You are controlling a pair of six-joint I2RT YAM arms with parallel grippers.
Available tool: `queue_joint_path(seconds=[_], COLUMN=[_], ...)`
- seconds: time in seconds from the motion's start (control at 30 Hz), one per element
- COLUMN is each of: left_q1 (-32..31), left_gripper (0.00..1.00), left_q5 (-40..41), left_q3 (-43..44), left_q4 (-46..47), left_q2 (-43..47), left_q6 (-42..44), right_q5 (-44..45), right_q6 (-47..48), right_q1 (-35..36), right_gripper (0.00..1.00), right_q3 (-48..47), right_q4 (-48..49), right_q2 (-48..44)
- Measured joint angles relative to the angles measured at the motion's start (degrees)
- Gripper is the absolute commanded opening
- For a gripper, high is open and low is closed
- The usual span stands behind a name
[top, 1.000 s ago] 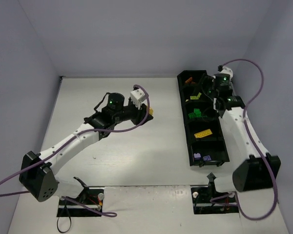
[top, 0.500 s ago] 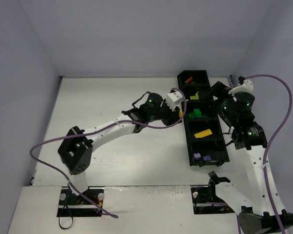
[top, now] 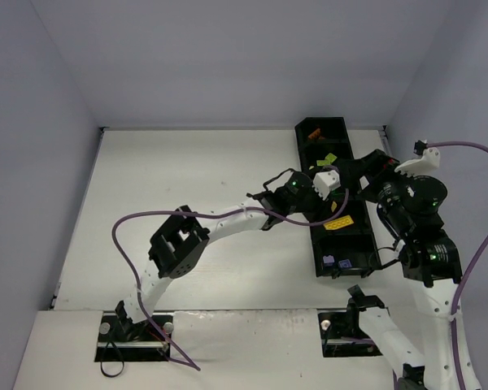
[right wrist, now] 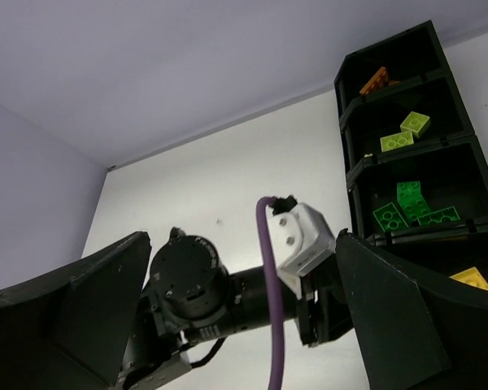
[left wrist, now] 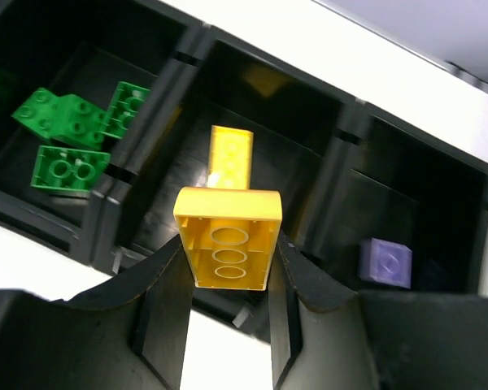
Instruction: Sort the legos into containers by color
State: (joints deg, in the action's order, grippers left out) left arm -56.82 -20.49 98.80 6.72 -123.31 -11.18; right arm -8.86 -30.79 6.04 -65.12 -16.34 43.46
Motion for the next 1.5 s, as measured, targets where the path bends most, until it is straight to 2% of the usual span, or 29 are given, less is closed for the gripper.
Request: queue_joint_path(seconds=[0.2, 0.33, 0.5, 0.63, 0.87, 1.2, 1.5], left_q1=[0.2, 0.17, 0.0, -0.09, -0.09, -0.09, -0.07], left_gripper=[0.52, 0.66, 0.67, 0.68, 0.68, 0.75, 0.76], left_q5=[2.62, 3.65, 5.18, 7.15, 13.75, 28.52, 42.71], left_q3=[4.39, 4.92, 3.08, -2.51, -13.49, -20.63, -28.41], left_q4=[0.02, 0.39, 1.77, 3.1, 2.43, -8.81, -23.32], left_q2=[-4.15, -4.28, -3.5, -0.11, 12.31, 35.93, 55.54], left_q6=[-0.66, -1.25, -3.23, -5.81, -10.16, -17.66, -19.76], right_q5=[-1.09, -1.09, -1.09, -1.46, -0.96, 2.67, 4.79], right_q6=[1.25, 2.47, 4.39, 6.82, 11.43, 17.53, 20.98], right_q1=[0.0, 0.0, 0.0, 0.33, 1.7, 3.96, 6.32], right_gripper=[0.95, 0.96, 1.0, 1.0, 1.0, 1.0, 1.0], right_q3=[0.0, 0.0, -0.02, -0.35, -1.01, -0.85, -0.39], right_q4=[-2.03, -2.58, -2.84, -2.95, -3.69, -4.28, -5.79], right_q2=[-0.92, -2.34, -4.68, -5.7, -9.16, -17.14, -22.75])
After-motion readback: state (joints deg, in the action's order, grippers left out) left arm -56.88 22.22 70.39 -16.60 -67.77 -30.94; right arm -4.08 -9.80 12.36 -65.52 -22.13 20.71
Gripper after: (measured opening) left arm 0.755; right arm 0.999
